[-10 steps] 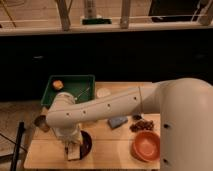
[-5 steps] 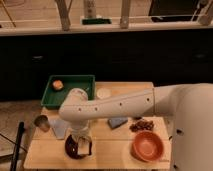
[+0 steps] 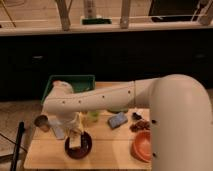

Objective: Wipe purple bowl with eraser

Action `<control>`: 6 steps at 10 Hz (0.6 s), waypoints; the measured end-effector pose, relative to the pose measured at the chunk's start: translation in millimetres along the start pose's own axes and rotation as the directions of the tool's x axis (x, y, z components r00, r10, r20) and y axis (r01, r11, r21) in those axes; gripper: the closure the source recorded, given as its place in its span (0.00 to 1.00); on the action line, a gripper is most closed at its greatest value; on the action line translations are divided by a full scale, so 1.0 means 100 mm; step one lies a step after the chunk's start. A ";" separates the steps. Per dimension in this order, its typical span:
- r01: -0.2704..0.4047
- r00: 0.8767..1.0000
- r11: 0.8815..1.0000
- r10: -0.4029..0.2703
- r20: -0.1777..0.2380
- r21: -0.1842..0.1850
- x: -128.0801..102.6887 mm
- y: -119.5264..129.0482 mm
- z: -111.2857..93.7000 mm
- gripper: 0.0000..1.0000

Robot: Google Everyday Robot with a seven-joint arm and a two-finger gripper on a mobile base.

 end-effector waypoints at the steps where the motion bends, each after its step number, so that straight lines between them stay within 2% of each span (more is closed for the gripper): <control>1: 0.031 1.000 1.000 -0.031 0.003 -0.004 -0.05 -0.08 0.00 1.00; 4: 0.098 0.995 0.995 -0.097 0.029 -0.005 -0.41 -0.17 0.08 1.00; 6: 0.083 0.995 0.997 -0.083 0.051 -0.001 -0.57 -0.01 0.17 1.00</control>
